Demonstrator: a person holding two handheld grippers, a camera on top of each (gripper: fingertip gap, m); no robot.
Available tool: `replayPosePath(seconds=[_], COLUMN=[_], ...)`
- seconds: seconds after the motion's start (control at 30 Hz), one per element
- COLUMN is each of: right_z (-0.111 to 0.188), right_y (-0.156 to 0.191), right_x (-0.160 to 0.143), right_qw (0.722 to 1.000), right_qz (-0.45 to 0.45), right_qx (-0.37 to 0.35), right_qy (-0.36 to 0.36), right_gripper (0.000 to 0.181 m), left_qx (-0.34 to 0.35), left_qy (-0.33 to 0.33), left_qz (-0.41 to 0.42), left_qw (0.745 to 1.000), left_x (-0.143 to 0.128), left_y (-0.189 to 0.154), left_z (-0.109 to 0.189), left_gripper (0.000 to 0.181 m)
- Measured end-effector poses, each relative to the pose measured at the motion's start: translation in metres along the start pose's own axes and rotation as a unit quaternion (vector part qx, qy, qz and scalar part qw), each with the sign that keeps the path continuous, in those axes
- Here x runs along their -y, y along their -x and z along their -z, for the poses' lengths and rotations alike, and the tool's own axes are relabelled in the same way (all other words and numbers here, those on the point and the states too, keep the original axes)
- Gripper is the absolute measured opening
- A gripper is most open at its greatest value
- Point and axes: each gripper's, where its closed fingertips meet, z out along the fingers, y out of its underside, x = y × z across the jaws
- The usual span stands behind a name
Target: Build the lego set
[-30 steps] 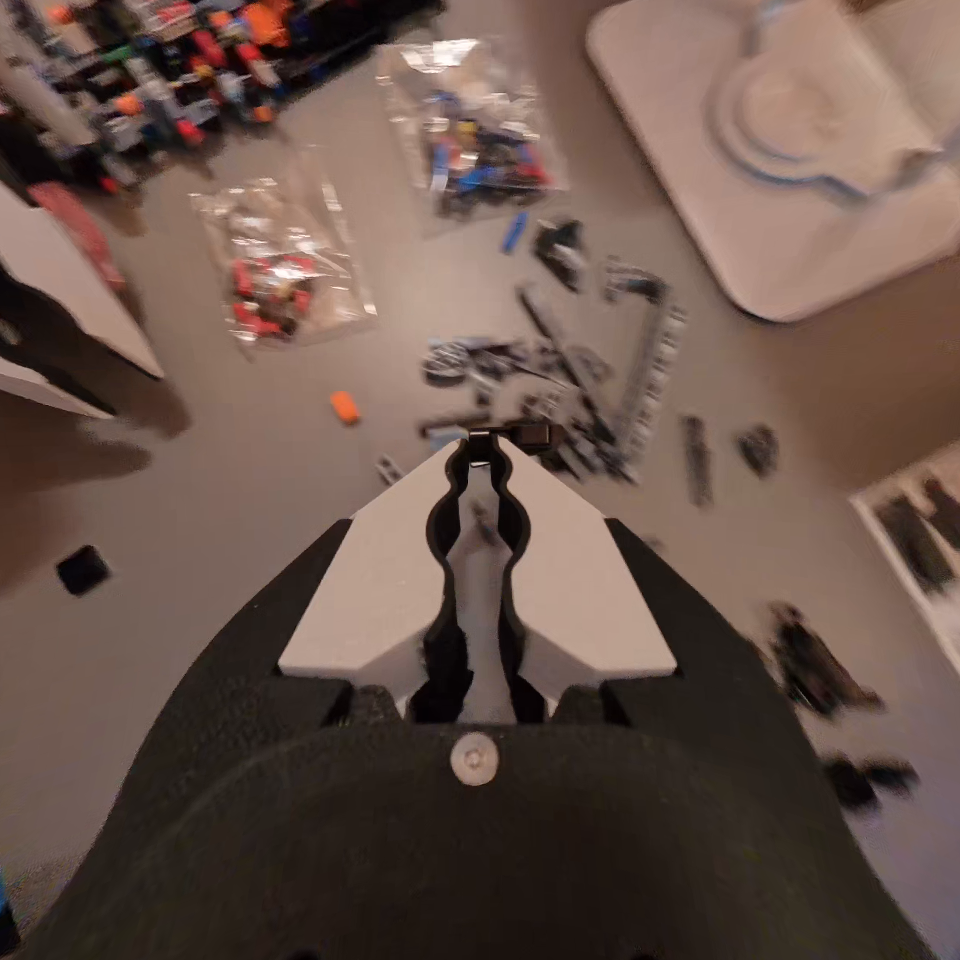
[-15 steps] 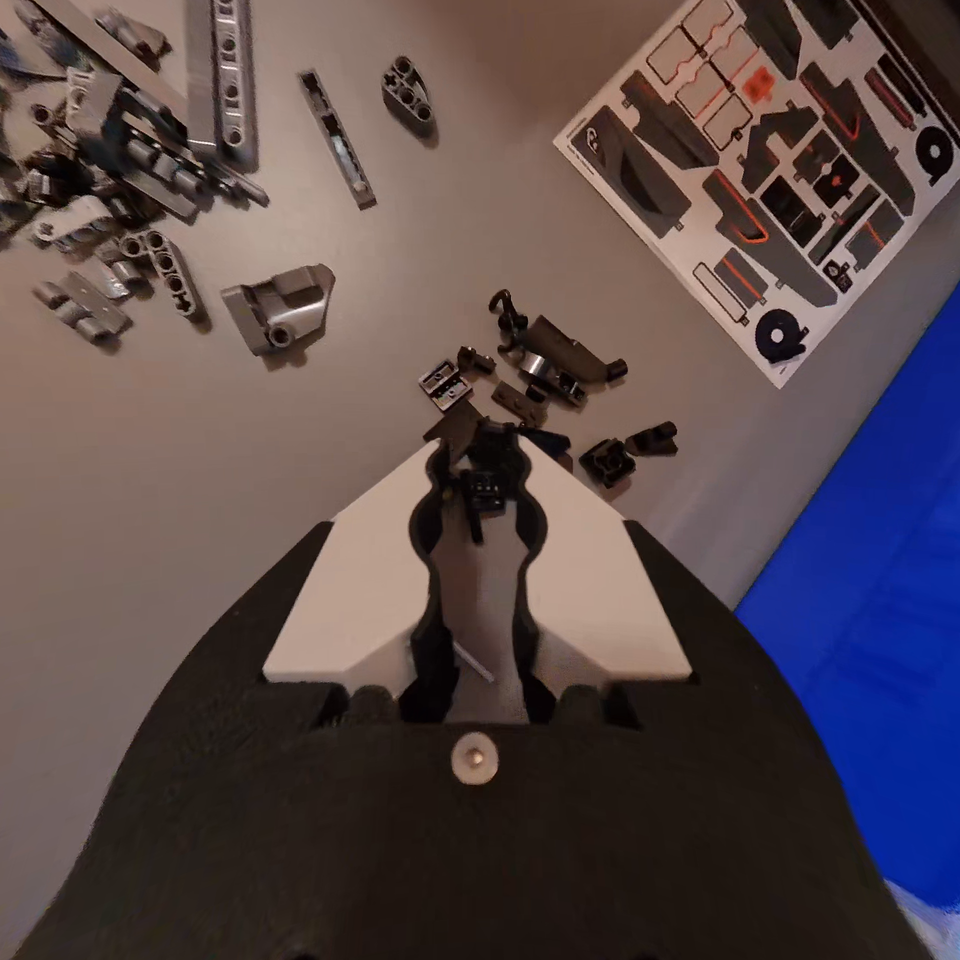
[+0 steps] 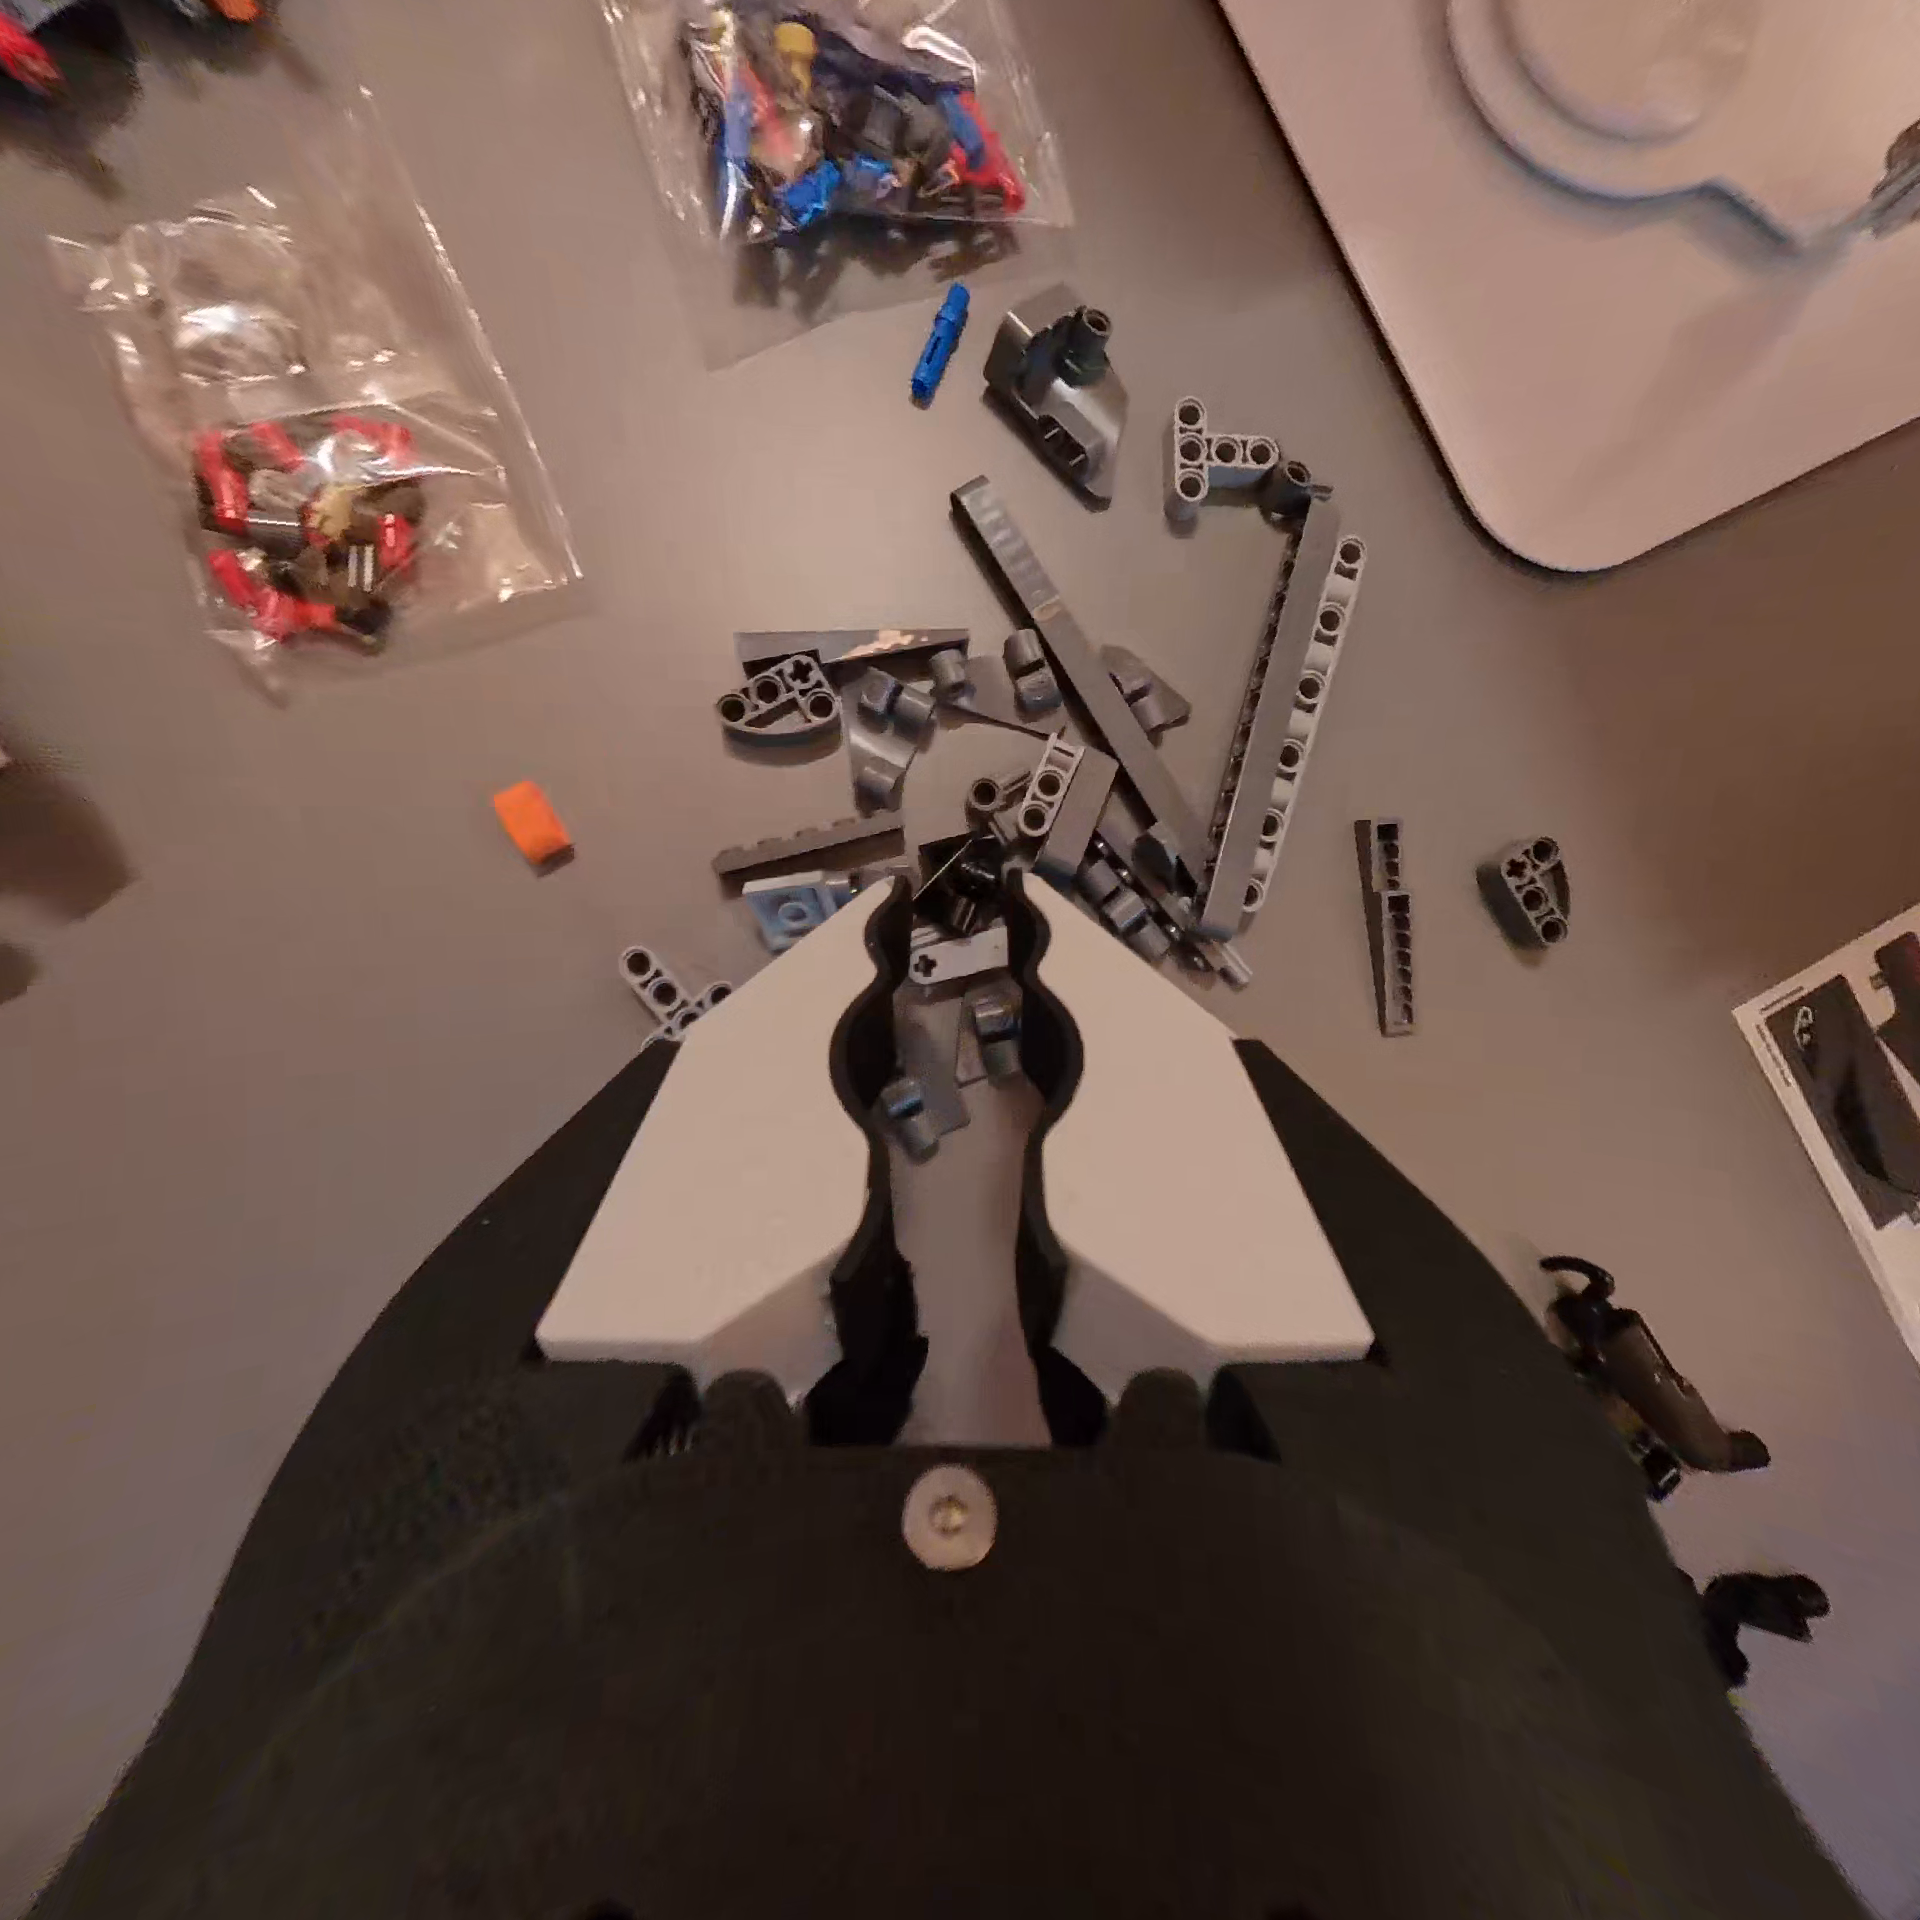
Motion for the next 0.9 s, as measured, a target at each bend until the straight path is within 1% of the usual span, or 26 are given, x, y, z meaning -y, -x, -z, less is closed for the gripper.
replayPosePath(seconds=[0.1, 0.2, 0.23, 0.27, 0.37, 0.47, 0.57, 0.67, 0.83, 0.9], right_z=[-0.007, -0.014, -0.016, -0.017, -0.016, -0.007, -0.001, -0.007, -0.022, -0.025], right_y=[-0.005, -0.004, -0.003, -0.002, 0.0, 0.0, 0.01, 0.013, 0.012, 0.012], right_x=[-0.003, -0.009, -0.011, -0.011, -0.008, -0.002, 0.005, 0.004, 0.001, 0.002], right_qw=[1.0, 0.999, 0.999, 0.999, 0.999, 1.0, 0.999, 1.0, 0.999, 1.0], right_qz=[-0.011, -0.03, -0.031, -0.027, -0.023, -0.026, -0.022, -0.014, -0.005, 0.0], right_qx=[-0.01, 0.001, 0.004, 0.005, 0.005, 0.012, 0.036, 0.027, 0.028, 0.028], right_qy=[0.015, 0.034, 0.038, 0.037, 0.025, 0.006, -0.007, 0.003, 0.017, 0.013], right_gripper=[0.015, 0.013, 0.007, 0.0, 0.0, 0.0, 0.016, 0.021, 0.02, 0.016], left_qx=[-0.002, -0.007, -0.008, -0.008, -0.006, -0.007, -0.011, -0.012, -0.009, -0.01], left_qy=[-0.003, -0.001, -0.002, -0.002, -0.001, 0.0, 0.001, 0.001, 0.001, 0.001], left_qz=[0.002, 0.002, 0.002, 0.002, 0.005, 0.005, 0.003, 0.001, 0.001, 0.001], left_qw=[1.0, 1.0, 1.0, 1.0, 1.0, 1.0, 1.0, 1.0, 1.0, 1.0], left_x=[0.0, -0.001, 0.0, 0.0, -0.001, -0.001, 0.0, 0.0, -0.001, -0.001], left_y=[0.001, -0.001, -0.001, -0.001, 0.0, 0.0, -0.003, -0.004, -0.003, -0.003], left_z=[0.001, -0.001, -0.001, -0.001, -0.001, -0.003, -0.004, -0.005, -0.004, -0.003], left_gripper=[0.019, 0.019, 0.019, 0.019, 0.019, 0.019, 0.019, 0.019, 0.019, 0.019])
